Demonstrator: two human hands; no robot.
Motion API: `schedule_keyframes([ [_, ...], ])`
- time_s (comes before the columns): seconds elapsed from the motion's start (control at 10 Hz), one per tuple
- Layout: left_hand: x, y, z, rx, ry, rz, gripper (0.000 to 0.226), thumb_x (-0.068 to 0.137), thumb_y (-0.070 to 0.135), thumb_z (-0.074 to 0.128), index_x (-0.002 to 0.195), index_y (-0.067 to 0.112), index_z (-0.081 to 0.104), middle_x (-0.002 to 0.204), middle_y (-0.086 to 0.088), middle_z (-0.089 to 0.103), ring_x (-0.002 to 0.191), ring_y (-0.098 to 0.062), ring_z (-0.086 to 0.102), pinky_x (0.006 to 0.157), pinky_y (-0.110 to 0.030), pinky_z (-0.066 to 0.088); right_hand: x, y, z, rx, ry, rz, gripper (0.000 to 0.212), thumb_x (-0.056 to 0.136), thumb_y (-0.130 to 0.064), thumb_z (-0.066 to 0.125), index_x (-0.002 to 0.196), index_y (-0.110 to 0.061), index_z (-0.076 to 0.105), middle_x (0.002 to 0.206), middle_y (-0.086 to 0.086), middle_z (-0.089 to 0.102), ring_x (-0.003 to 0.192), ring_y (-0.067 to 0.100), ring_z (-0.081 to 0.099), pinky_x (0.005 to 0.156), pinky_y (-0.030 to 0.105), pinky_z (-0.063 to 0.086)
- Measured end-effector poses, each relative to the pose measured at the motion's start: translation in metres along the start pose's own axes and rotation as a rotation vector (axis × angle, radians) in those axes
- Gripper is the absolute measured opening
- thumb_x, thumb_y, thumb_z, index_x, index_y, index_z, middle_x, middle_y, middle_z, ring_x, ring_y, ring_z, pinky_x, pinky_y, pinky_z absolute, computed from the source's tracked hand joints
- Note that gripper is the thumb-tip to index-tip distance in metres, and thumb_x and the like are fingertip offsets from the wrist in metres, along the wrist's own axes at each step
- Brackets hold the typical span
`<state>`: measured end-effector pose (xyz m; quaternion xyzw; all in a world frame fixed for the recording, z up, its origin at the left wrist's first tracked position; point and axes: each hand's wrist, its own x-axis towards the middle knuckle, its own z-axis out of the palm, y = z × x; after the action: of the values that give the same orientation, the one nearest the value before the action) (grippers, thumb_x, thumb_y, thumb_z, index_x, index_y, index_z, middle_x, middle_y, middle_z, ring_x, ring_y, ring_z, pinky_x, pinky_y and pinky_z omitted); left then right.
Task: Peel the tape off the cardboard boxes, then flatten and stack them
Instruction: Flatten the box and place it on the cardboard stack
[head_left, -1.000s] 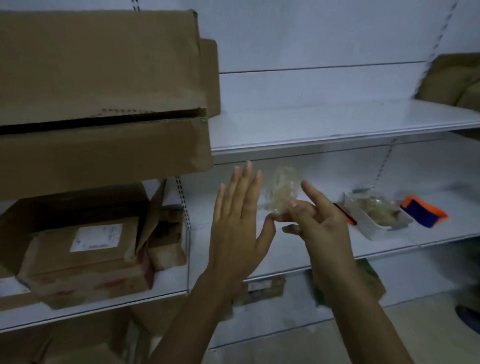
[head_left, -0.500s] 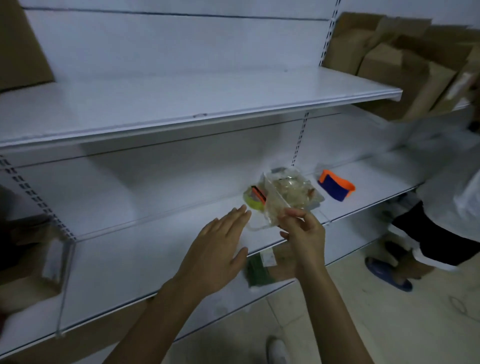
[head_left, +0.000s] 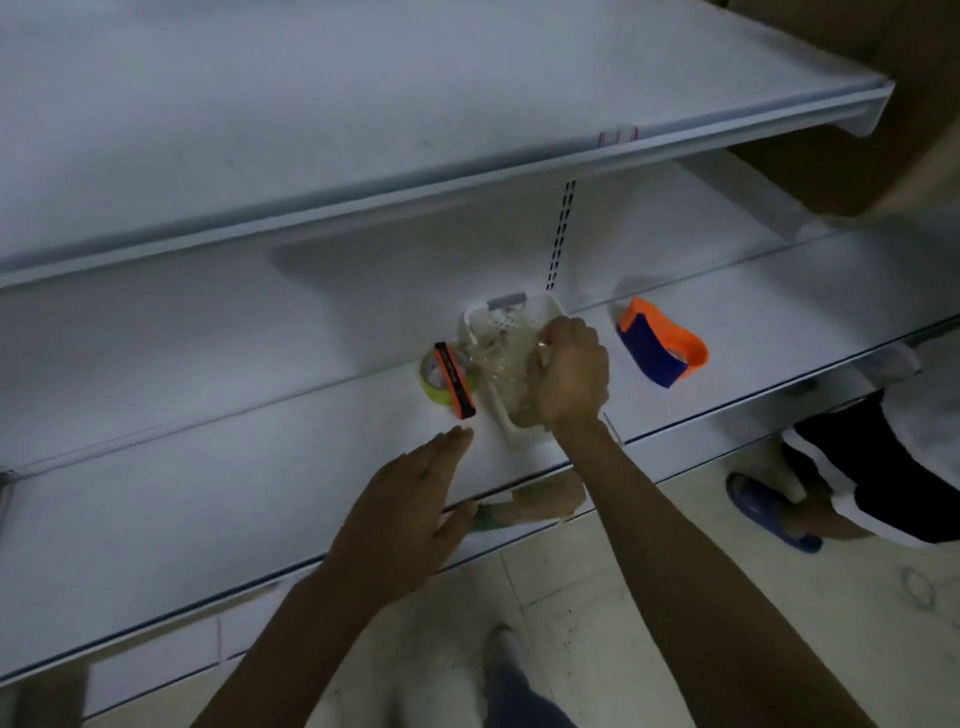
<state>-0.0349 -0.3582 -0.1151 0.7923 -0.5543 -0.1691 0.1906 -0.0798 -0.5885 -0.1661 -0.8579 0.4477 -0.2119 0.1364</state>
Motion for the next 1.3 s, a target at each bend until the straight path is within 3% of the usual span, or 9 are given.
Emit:
schedule_keyframes([
  [0.1, 0.009, -0.005, 0.006, 0.013, -0.058, -0.053, 0.078, 0.081, 0.060, 0.018, 0.149, 0.022, 0.012, 0.153, 0.009, 0.020, 0.138, -0.001, 0.019, 0.110, -0.016, 0.013, 0.007, 0.004, 0.030, -0.281, -0.286, -0.228, 0.064, 0.077, -0.023, 0.069, 0.135, -0.017, 0.042, 0.134, 0.012, 0.047, 0.124, 0.032, 0.045, 0.102, 0.050, 0.038],
  [0.3, 0.025, -0.003, 0.017, 0.028, -0.112, -0.145, 0.073, 0.087, 0.057, 0.024, 0.149, 0.020, 0.020, 0.153, 0.004, 0.030, 0.139, -0.011, 0.032, 0.106, -0.019, 0.018, 0.011, 0.055, 0.055, -0.313, -0.581, -0.173, 0.027, 0.094, -0.008, 0.049, 0.118, -0.001, 0.058, 0.133, 0.019, 0.053, 0.128, 0.039, 0.044, 0.108, 0.050, 0.032],
  [0.4, 0.034, -0.003, 0.025, 0.048, -0.110, -0.156, 0.069, 0.089, 0.052, 0.031, 0.149, 0.022, 0.018, 0.153, 0.005, 0.030, 0.138, -0.011, 0.033, 0.105, -0.018, 0.018, 0.017, 0.063, 0.051, 0.155, -0.591, 0.204, 0.023, 0.093, -0.019, 0.057, 0.110, -0.003, 0.057, 0.128, 0.016, 0.057, 0.124, 0.033, 0.050, 0.106, 0.046, 0.041],
  [0.5, 0.037, -0.008, 0.032, 0.045, -0.073, -0.114, 0.064, 0.096, 0.045, 0.040, 0.150, 0.024, 0.013, 0.155, 0.006, 0.024, 0.140, -0.009, 0.028, 0.105, -0.017, 0.015, 0.023, 0.058, 0.046, 0.353, -0.646, 0.214, 0.057, 0.091, -0.015, 0.061, 0.142, -0.007, 0.037, 0.137, 0.017, 0.047, 0.129, 0.034, 0.043, 0.106, 0.045, 0.040],
  [0.7, 0.046, 0.005, 0.042, -0.095, -0.157, -0.190, 0.069, 0.096, 0.039, 0.046, 0.150, 0.026, 0.004, 0.155, 0.005, 0.025, 0.138, -0.012, 0.034, 0.107, -0.022, 0.028, 0.020, 0.075, 0.047, 0.683, -0.581, 0.296, 0.047, 0.086, -0.032, 0.066, 0.129, -0.025, 0.050, 0.136, 0.005, 0.048, 0.125, 0.027, 0.047, 0.103, 0.050, 0.043],
  [0.9, 0.036, 0.004, 0.045, -0.050, -0.141, -0.188, 0.071, 0.096, 0.039, 0.046, 0.150, 0.026, 0.002, 0.154, 0.003, 0.029, 0.135, -0.015, 0.039, 0.108, -0.028, 0.033, -0.003, 0.063, 0.044, 0.393, -0.311, -0.055, 0.042, 0.087, -0.009, 0.060, 0.129, -0.008, 0.055, 0.140, 0.018, 0.043, 0.131, 0.033, 0.039, 0.111, 0.041, 0.033],
  [1.0, 0.017, -0.007, 0.044, -0.076, -0.090, -0.249, 0.075, 0.095, 0.039, 0.048, 0.143, 0.030, -0.009, 0.154, 0.002, 0.027, 0.134, -0.016, 0.041, 0.106, -0.029, 0.036, -0.038, 0.039, 0.031, 0.393, -0.252, -0.324, 0.042, 0.095, -0.027, 0.048, 0.132, -0.008, 0.051, 0.137, 0.015, 0.050, 0.131, 0.027, 0.041, 0.111, 0.039, 0.032],
  [1.1, -0.008, -0.023, 0.042, -0.160, 0.009, -0.323, 0.075, 0.093, 0.045, 0.047, 0.146, 0.030, -0.003, 0.154, 0.002, 0.026, 0.134, -0.015, 0.040, 0.104, -0.031, 0.040, -0.080, 0.007, 0.012, 0.421, -0.420, -0.437, 0.048, 0.096, -0.038, 0.039, 0.138, -0.016, 0.045, 0.145, 0.006, 0.044, 0.137, 0.018, 0.036, 0.110, 0.044, 0.034],
  [1.3, -0.081, -0.040, 0.008, -0.756, 0.331, -0.605, 0.040, 0.094, 0.024, 0.051, 0.134, 0.029, 0.047, 0.133, 0.012, 0.055, 0.115, -0.001, 0.056, 0.103, -0.034, 0.045, -0.160, -0.076, -0.027, 0.548, -0.477, -0.688, 0.045, 0.097, -0.037, 0.042, 0.141, -0.030, 0.036, 0.149, -0.007, 0.037, 0.138, 0.011, 0.034, 0.106, 0.046, 0.042],
])
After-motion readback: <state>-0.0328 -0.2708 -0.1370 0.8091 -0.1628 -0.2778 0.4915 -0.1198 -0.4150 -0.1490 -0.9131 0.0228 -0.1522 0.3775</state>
